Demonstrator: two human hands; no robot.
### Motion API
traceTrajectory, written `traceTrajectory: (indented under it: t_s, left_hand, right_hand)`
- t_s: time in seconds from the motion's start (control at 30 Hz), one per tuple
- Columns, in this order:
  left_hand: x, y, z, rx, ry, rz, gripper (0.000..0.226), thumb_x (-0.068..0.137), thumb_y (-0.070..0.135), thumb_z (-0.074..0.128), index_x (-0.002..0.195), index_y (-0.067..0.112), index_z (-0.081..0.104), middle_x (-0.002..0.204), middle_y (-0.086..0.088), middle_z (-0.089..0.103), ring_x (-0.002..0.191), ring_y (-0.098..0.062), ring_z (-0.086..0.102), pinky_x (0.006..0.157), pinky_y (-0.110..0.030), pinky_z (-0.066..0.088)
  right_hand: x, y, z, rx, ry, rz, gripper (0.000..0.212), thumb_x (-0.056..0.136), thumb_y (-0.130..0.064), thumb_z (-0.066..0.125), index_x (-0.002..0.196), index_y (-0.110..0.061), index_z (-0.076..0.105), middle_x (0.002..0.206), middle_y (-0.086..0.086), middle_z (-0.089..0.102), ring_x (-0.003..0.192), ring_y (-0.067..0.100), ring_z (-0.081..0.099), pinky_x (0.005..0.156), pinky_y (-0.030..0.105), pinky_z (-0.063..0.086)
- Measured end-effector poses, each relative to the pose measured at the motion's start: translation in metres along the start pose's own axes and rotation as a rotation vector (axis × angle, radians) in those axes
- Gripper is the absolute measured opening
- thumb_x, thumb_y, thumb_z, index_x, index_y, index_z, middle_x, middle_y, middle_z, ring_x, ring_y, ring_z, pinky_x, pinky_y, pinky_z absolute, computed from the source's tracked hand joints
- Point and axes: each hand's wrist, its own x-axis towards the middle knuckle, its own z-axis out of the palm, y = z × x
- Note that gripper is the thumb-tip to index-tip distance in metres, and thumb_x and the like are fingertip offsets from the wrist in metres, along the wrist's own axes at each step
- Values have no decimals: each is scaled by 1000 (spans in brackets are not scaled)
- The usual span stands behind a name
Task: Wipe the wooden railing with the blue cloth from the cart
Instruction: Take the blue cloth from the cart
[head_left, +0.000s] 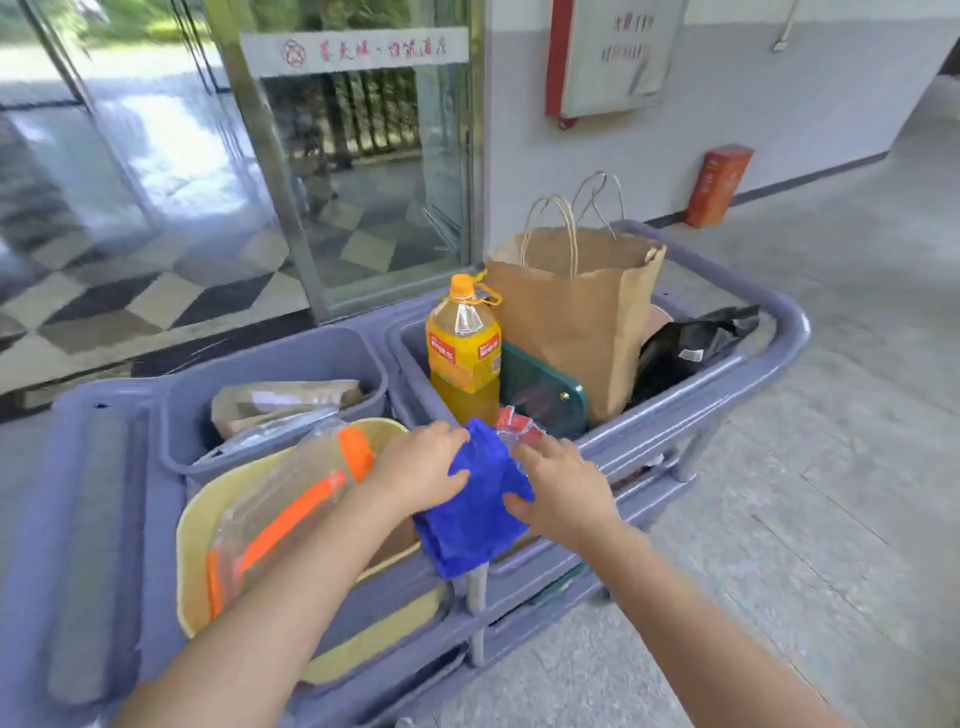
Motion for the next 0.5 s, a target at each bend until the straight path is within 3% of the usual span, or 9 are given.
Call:
traceTrajectory:
  t_s: [0.1,0.23,0.33,0.5]
  left_hand:
    - [-2,2,10,35,-84,-42,64,83,38,54,140,20,32,147,-11,32,133,-29,32,100,-40,39]
    - [-18,1,34,74,-221,-69,75,83,45,51,145,26,15,158,-8,7,144,-24,9,112,-44,25]
    - [-33,1,48,27,-263,-54,72,87,49,44,146,27,9,159,-2,1,145,-19,1,114,-41,20]
    - [-49,4,59,-78,-188,-25,71,89,42,49,146,20,13,159,-3,2,145,-17,-5,117,-32,8]
  right_hand:
    - [1,-4,18,-112,28,-175,65,78,-45,58,133,-16,41,145,13,37,134,28,33,99,46,39]
    - [-11,-4,45,-210,198,-299,61,57,-52,76,107,-18,69,121,7,66,112,24,61,81,43,57]
    - [-14,0,56,-215,242,-305,58,60,-54,75,107,-20,69,118,3,68,113,21,61,82,41,57]
    - [-15,4,57,-175,234,-339,54,56,-47,81,103,-25,70,113,-2,70,111,18,62,82,36,57]
